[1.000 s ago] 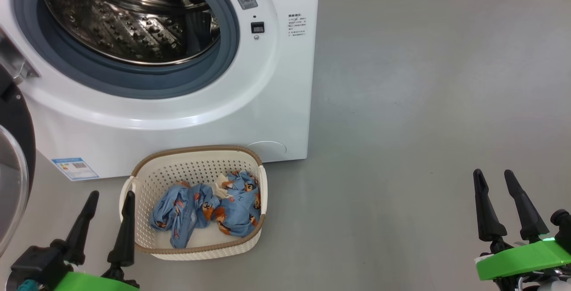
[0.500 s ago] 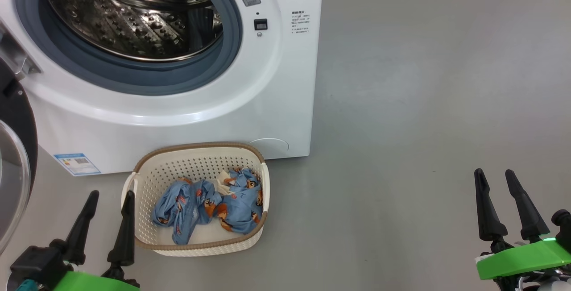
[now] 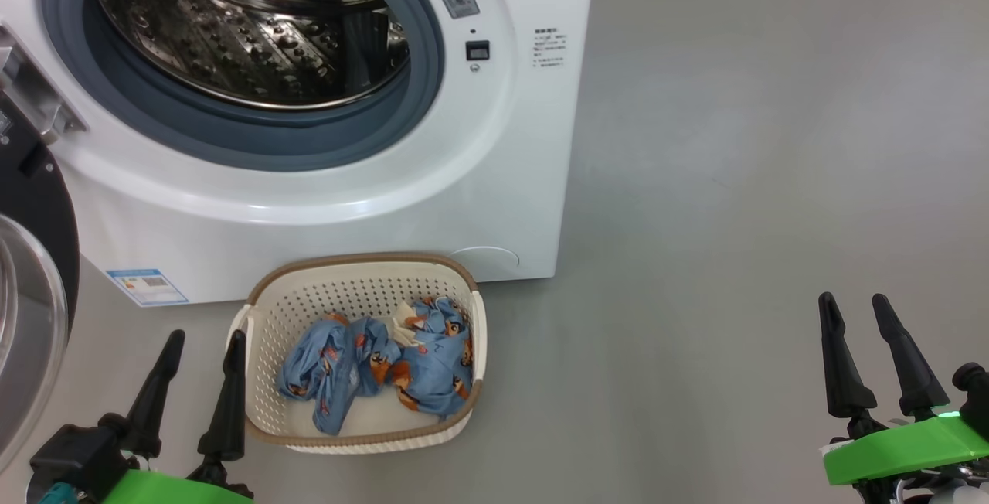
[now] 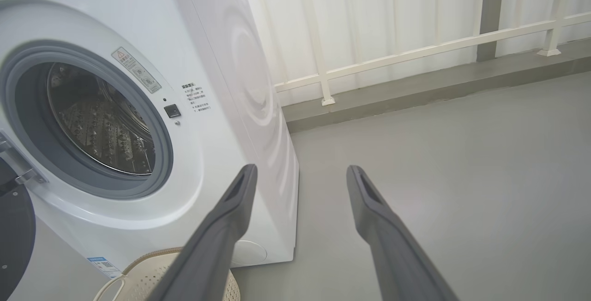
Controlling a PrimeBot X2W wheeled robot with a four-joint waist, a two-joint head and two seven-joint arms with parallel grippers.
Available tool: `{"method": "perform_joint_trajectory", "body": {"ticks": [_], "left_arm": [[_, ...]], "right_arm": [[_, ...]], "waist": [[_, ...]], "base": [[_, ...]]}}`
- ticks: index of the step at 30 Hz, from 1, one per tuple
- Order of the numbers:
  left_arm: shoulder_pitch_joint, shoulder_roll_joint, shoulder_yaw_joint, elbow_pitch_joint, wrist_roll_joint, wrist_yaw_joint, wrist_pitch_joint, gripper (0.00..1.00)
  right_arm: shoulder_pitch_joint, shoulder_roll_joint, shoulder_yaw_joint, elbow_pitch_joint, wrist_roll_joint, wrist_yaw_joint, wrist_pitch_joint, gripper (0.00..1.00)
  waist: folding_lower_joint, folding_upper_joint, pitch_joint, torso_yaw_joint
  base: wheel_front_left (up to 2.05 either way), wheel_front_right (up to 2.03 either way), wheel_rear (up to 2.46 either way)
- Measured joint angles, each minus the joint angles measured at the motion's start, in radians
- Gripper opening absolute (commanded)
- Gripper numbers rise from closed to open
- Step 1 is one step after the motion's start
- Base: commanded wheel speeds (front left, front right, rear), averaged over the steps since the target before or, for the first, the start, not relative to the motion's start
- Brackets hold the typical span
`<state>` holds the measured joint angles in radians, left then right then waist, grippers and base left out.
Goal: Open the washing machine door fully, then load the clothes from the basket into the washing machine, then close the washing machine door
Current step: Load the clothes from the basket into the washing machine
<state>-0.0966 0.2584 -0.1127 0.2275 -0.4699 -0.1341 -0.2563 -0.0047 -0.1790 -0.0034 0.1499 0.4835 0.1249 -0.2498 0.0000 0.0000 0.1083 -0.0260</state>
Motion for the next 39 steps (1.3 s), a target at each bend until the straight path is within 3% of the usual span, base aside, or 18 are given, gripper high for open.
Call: {"method": "perform_joint_trajectory", "body": {"ticks": [9,24,30,39], "left_arm": [[-0.004,0.000,-0.016,-0.003,-0.002,0.000,0.000,1.00],[-0.009,-0.035,-0.029,0.041,-0.002,0.000,0.000,1.00],[-0.054,-0.067,-0.085,0.125,-0.007,0.000,0.000,1.00],[-0.221,-0.085,-0.204,0.297,-0.113,0.000,0.001,1.00]], "right_arm": [[-0.002,0.003,0.002,-0.001,0.000,0.000,0.000,1.00],[-0.013,0.016,0.007,-0.006,0.000,0.000,0.000,1.00],[-0.046,0.023,0.007,-0.008,0.000,0.000,0.000,1.00],[-0.124,0.052,0.009,-0.020,-0.009,0.000,0.000,1.00]], "waist": [[0.0000,0.0000,0.009,0.003],[0.0000,0.0000,0.047,0.002],[0.0000,0.0000,0.090,0.002],[0.0000,0.0000,0.208,-0.006]], "base": [[0.79,-1.20,0.41],[0.06,-0.06,0.00],[0.00,0.00,0.00],[0.00,0.00,0.00]]}}
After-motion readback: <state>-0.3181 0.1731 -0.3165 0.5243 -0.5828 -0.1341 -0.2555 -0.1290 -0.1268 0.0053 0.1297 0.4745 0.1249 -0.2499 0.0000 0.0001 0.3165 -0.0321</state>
